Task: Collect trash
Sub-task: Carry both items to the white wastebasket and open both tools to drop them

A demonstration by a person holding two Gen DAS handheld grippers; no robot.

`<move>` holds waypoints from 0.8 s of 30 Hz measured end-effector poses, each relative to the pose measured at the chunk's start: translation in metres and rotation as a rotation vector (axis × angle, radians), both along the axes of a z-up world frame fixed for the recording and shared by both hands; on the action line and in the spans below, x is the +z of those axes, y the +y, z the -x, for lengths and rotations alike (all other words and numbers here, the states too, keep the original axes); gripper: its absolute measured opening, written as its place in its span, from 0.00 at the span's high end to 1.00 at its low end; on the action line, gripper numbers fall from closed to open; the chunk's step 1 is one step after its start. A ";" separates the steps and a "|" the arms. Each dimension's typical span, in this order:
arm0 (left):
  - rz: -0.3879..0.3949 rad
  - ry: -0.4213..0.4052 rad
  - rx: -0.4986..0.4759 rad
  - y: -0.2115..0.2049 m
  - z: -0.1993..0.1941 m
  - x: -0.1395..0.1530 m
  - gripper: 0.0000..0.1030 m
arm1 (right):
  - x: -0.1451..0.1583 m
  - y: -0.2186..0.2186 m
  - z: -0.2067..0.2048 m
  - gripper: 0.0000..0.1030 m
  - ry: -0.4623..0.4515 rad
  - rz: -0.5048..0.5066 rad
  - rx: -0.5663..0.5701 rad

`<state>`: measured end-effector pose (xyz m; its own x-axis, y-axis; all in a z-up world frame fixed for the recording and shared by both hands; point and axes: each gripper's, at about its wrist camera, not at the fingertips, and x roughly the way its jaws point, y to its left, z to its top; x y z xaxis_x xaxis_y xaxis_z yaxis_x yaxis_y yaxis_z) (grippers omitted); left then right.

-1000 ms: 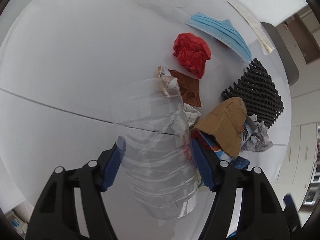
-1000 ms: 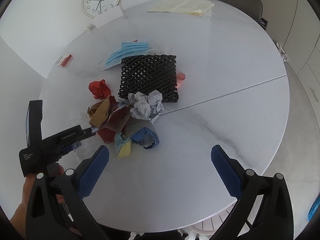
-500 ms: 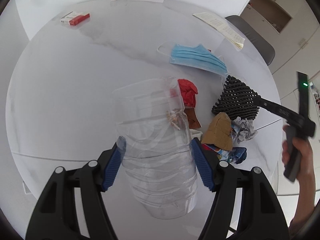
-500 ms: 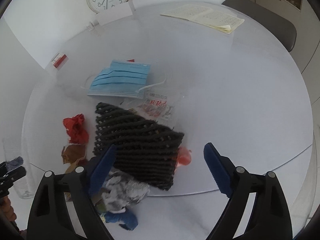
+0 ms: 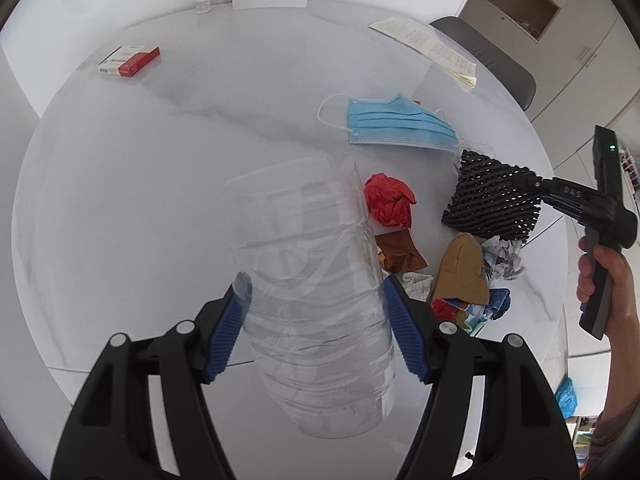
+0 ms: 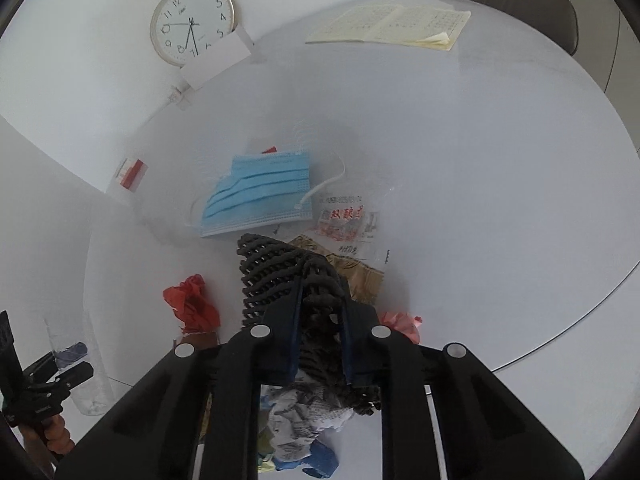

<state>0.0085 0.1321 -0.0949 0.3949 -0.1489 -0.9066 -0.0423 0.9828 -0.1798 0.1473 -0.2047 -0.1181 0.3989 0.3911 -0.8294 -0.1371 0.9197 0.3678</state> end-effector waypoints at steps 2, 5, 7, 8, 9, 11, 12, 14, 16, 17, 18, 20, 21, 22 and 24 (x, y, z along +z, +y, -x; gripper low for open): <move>-0.004 -0.017 -0.026 -0.003 0.000 0.005 0.37 | 0.019 0.003 0.012 0.84 -0.050 -0.017 -0.016; -0.016 -0.054 -0.075 -0.010 0.001 0.016 0.37 | 0.049 0.005 0.031 0.84 -0.136 -0.041 -0.039; -0.020 -0.075 -0.116 -0.018 0.003 0.024 0.37 | 0.071 0.003 0.048 0.84 -0.195 -0.051 -0.069; -0.021 -0.086 -0.137 -0.022 0.004 0.027 0.37 | 0.082 0.000 0.058 0.84 -0.221 -0.064 -0.090; -0.025 -0.096 -0.160 -0.026 0.005 0.030 0.37 | 0.089 -0.003 0.066 0.84 -0.238 -0.077 -0.108; -0.029 -0.112 -0.217 -0.040 0.007 0.036 0.37 | 0.106 -0.016 0.091 0.84 -0.277 -0.085 -0.166; -0.024 -0.118 -0.256 -0.049 0.009 0.040 0.37 | 0.114 -0.023 0.104 0.84 -0.293 -0.083 -0.195; -0.007 -0.128 -0.328 -0.068 0.012 0.046 0.37 | 0.126 -0.042 0.138 0.84 -0.317 -0.071 -0.271; 0.010 -0.131 -0.423 -0.094 0.017 0.051 0.37 | 0.131 -0.063 0.176 0.84 -0.318 -0.041 -0.352; 0.019 -0.134 -0.476 -0.109 0.022 0.053 0.37 | 0.131 -0.074 0.196 0.84 -0.309 -0.013 -0.393; 0.026 -0.140 -0.532 -0.125 0.027 0.055 0.37 | 0.130 -0.082 0.211 0.84 -0.300 0.017 -0.426; 0.033 -0.148 -0.651 -0.163 0.040 0.055 0.37 | 0.122 -0.100 0.246 0.84 -0.264 0.121 -0.496; 0.032 -0.148 -0.700 -0.183 0.047 0.053 0.37 | 0.115 -0.109 0.261 0.84 -0.241 0.158 -0.527; 0.044 -0.141 -0.743 -0.206 0.055 0.051 0.37 | 0.105 -0.121 0.279 0.84 -0.211 0.177 -0.559; 0.096 -0.101 -0.802 -0.242 0.068 0.045 0.37 | 0.085 -0.139 0.305 0.84 -0.149 0.195 -0.609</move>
<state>-0.0595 -0.1097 -0.0496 0.2143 -0.4965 -0.8412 0.6888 0.6874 -0.2303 -0.1579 -0.3438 -0.0331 0.6177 -0.0930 -0.7809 0.3926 0.8969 0.2037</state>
